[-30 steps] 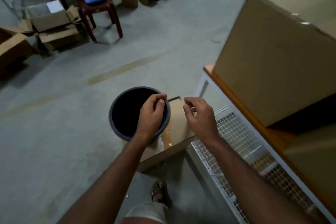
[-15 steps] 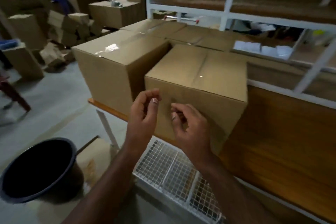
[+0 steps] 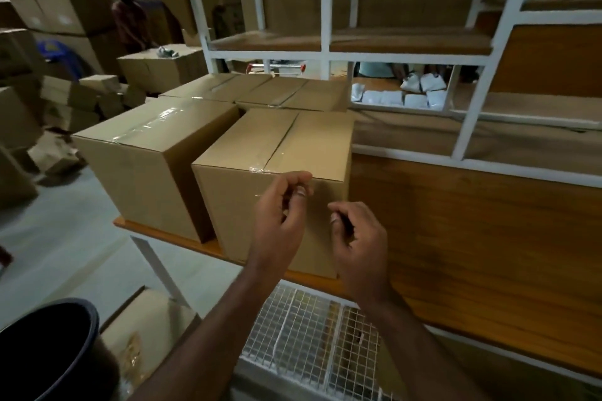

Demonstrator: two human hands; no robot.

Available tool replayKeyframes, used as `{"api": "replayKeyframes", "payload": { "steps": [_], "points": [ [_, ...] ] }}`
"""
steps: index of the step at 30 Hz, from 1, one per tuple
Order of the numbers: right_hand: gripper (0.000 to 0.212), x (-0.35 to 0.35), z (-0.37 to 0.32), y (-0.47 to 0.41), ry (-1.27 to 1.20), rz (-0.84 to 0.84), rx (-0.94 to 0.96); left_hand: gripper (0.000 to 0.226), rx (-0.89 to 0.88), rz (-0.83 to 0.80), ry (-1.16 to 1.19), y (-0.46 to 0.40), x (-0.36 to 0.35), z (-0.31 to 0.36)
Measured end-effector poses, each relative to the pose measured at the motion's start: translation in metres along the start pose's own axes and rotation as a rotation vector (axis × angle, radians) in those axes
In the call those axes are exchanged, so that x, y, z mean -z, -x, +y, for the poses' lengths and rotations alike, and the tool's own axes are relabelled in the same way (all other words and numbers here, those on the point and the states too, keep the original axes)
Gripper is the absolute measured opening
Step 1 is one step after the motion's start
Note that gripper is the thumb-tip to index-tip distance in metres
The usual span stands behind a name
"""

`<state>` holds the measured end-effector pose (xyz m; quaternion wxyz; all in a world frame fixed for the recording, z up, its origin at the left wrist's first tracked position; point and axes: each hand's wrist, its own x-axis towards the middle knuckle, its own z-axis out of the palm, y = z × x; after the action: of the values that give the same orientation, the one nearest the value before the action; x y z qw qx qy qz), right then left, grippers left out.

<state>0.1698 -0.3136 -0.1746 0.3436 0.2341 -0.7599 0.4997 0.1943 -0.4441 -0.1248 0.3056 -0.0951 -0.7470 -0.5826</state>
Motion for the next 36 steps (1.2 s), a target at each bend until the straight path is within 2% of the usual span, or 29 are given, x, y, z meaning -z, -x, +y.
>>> {"api": "replayKeyframes", "payload": {
  "steps": [8, 14, 23, 31, 33, 36],
  "points": [
    [0.019, 0.028, 0.003, -0.009, 0.105, 0.041, -0.014, 0.022, -0.028, -0.104, 0.114, -0.01, -0.025, 0.014],
    [0.021, 0.103, 0.02, -0.004, 0.31, 0.168, -0.095, 0.024, -0.037, -0.242, 0.223, -0.007, -0.087, 0.023],
    [0.028, 0.308, 0.072, 0.041, 0.629, 0.396, -0.243, 0.024, -0.039, -0.6, 0.323, 0.031, -0.263, 0.07],
    [0.022, 0.513, 0.124, 0.063, 0.724, 0.559, -0.254, 0.025, 0.009, -0.79, 0.372, 0.092, -0.473, 0.142],
    [0.018, 0.555, 0.136, 0.061, 0.754, 0.571, -0.271, 0.023, 0.055, -0.81, 0.36, 0.096, -0.517, 0.154],
    [0.019, 0.61, 0.159, 0.045, 0.749, 0.566, -0.29, 0.021, 0.109, -0.727, 0.35, 0.094, -0.569, 0.167]
  ]
}}
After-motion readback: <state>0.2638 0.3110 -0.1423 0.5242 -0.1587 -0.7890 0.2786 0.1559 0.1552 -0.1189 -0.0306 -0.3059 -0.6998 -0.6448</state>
